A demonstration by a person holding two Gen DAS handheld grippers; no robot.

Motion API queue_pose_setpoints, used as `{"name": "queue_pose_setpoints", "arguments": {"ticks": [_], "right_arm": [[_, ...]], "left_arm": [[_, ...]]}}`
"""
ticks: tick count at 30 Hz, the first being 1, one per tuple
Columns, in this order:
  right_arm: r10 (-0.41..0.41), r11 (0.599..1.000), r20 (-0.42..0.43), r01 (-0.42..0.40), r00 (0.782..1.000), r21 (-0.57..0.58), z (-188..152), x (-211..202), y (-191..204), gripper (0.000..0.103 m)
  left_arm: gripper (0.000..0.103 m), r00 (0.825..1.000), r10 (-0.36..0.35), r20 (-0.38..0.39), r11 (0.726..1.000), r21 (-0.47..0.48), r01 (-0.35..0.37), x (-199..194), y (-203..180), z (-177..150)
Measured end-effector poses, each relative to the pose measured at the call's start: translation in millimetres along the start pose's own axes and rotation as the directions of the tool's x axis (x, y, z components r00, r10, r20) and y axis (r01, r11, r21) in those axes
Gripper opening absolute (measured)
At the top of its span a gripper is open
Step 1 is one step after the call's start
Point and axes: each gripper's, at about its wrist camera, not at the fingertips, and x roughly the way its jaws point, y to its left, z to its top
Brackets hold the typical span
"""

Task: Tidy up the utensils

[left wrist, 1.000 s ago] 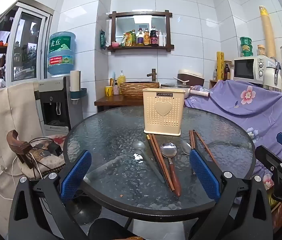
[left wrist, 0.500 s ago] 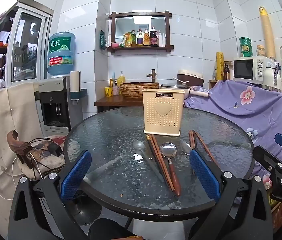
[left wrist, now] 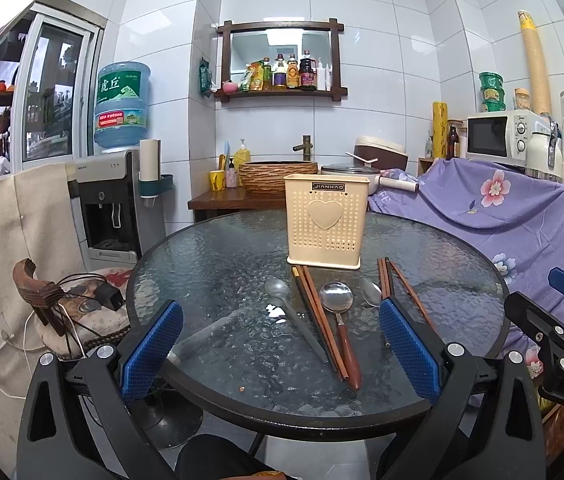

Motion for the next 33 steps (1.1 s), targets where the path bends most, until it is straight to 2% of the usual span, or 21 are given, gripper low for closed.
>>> {"name": "queue_pose_setpoints", "arguments": {"ticks": [33], "right_arm": [[0.005, 1.000, -0.015, -0.005, 1.000, 0.001, 3.1, 0.6, -1.5, 0.098]], "left_arm": [[0.097, 1.000, 0.007, -0.004, 1.000, 0.019, -0.007, 1.0, -2.3, -0.2]]}}
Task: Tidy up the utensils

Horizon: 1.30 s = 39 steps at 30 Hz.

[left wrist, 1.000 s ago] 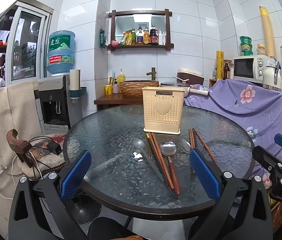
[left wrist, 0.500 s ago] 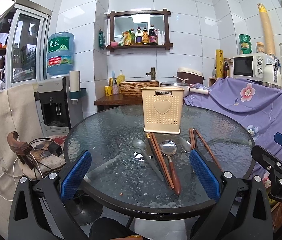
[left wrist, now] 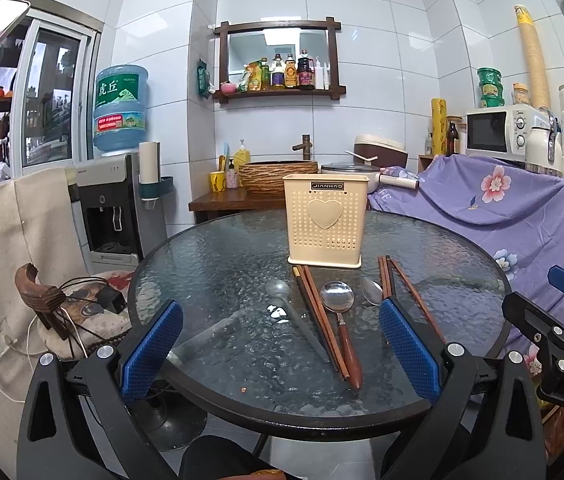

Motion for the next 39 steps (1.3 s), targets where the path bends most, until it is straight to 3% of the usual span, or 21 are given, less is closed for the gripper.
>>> {"name": "queue_pose_setpoints", "arguments": {"ticks": [29, 39], "right_arm": [[-0.004, 1.000, -0.021, 0.004, 1.000, 0.007, -1, 5, -2, 0.098], [-0.026, 0.999, -0.099, 0.029, 0.995, 0.026, 0, 27, -8, 0.098]], "left_arm": [[0.097, 1.000, 0.005, -0.026, 1.000, 0.006, -0.005, 7, 1, -2], [0.097, 0.992, -0.035, -0.122, 0.999, -0.020, 0.033, 32, 9, -2]]}}
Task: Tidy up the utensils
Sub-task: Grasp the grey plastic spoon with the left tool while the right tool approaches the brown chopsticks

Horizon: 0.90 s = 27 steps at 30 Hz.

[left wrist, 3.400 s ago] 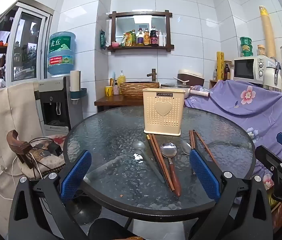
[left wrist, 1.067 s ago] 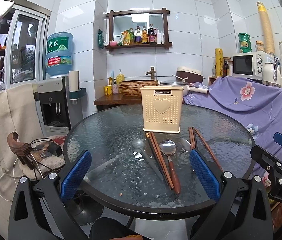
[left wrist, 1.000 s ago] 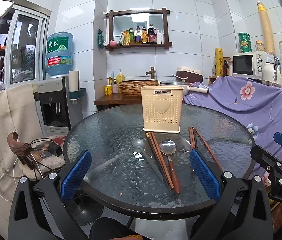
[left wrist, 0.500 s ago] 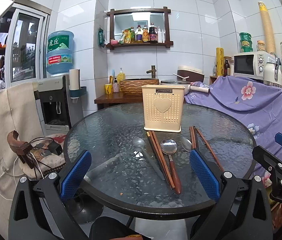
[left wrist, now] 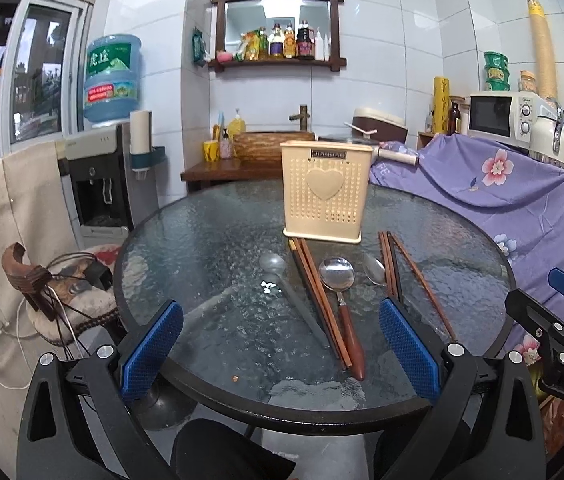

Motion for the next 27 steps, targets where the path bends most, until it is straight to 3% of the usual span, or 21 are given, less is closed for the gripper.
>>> {"name": "queue_pose_setpoints", "arguments": {"ticks": [5, 10, 14, 18, 24, 27], "right_arm": [[-0.004, 1.000, -0.044, 0.003, 0.999, -0.020, 2, 19, -2, 0.098], [0.003, 0.998, -0.163, -0.012, 0.987, -0.057, 12, 63, -11, 0.098], [0.054, 0.998, -0.258, -0.055, 0.965, 0.002, 22, 104, -29, 0.097], [0.084, 0.996, -0.367, -0.068, 0.926, 0.055, 32, 152, -43, 0.078], [0.092, 0.996, -0.482, -0.078, 0.872, 0.049, 40, 203, -45, 0.061], [0.074, 0.997, -0.501, -0.075, 0.862, 0.017, 45, 218, -40, 0.057]], "left_arm": [[0.097, 0.999, -0.002, -0.037, 1.000, 0.025, 0.003, 20, 0, 1], [0.095, 0.983, -0.036, -0.181, 0.999, 0.027, 0.042, 63, 7, 11], [0.080, 0.962, -0.051, -0.267, 0.998, 0.031, 0.062, 99, 13, 22], [0.068, 0.921, -0.117, -0.371, 0.993, -0.024, 0.117, 137, 20, 28], [0.057, 0.898, -0.104, -0.428, 0.994, -0.014, 0.109, 170, 24, 36], [0.054, 0.883, -0.100, -0.459, 0.995, -0.023, 0.101, 185, 26, 38]]}}
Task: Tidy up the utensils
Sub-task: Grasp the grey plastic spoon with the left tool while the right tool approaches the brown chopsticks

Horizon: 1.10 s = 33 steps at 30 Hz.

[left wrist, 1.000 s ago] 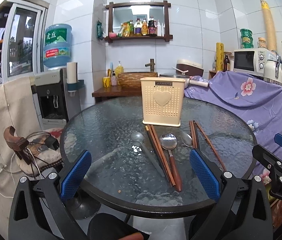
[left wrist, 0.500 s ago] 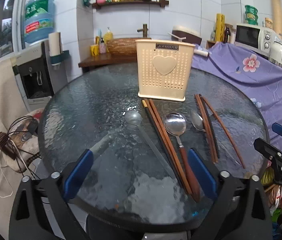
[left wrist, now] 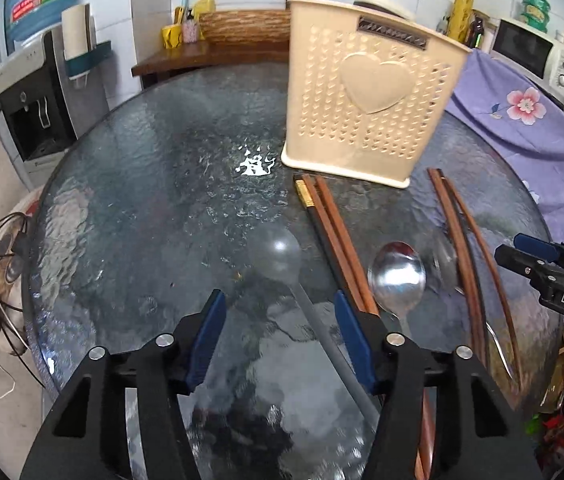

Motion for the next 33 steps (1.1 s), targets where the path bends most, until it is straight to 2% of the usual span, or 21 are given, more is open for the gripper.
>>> {"name": "queue_pose_setpoints", "arguments": {"ticks": [4, 6, 9, 18, 22, 28, 33], "right_arm": [[-0.016, 1.000, -0.031, 0.016, 0.999, 0.015, 15, 18, -1, 0.050], [-0.019, 0.999, -0.052, 0.021, 0.998, 0.033, 22, 28, -4, 0.040], [-0.018, 0.998, -0.082, 0.023, 0.996, 0.062, 29, 39, -8, 0.034], [-0.081, 0.996, -0.113, 0.083, 0.990, 0.014, 51, 56, -3, 0.020], [-0.075, 0.997, -0.120, 0.076, 0.990, 0.004, 56, 59, -4, 0.018], [-0.050, 0.999, -0.135, 0.052, 0.990, 0.014, 62, 63, -10, 0.014], [-0.045, 0.999, -0.134, 0.046, 0.990, 0.001, 65, 65, -10, 0.013]], "left_arm": [[0.054, 0.999, 0.027, -0.033, 1.000, -0.005, -0.027, 12, 6, 6], [0.054, 0.999, 0.020, -0.043, 1.000, -0.012, -0.021, 15, 7, 7], [0.054, 0.998, 0.038, -0.044, 0.999, -0.002, -0.038, 16, 6, 9], [0.054, 0.996, 0.067, -0.052, 0.998, 0.014, -0.066, 25, 0, 18], [0.054, 0.995, 0.061, -0.074, 0.998, -0.003, -0.061, 33, -1, 25], [0.054, 0.991, 0.092, -0.099, 0.996, 0.013, -0.092, 44, -13, 39], [0.048, 0.989, 0.100, -0.108, 0.995, 0.006, -0.100, 47, -19, 46]]}}
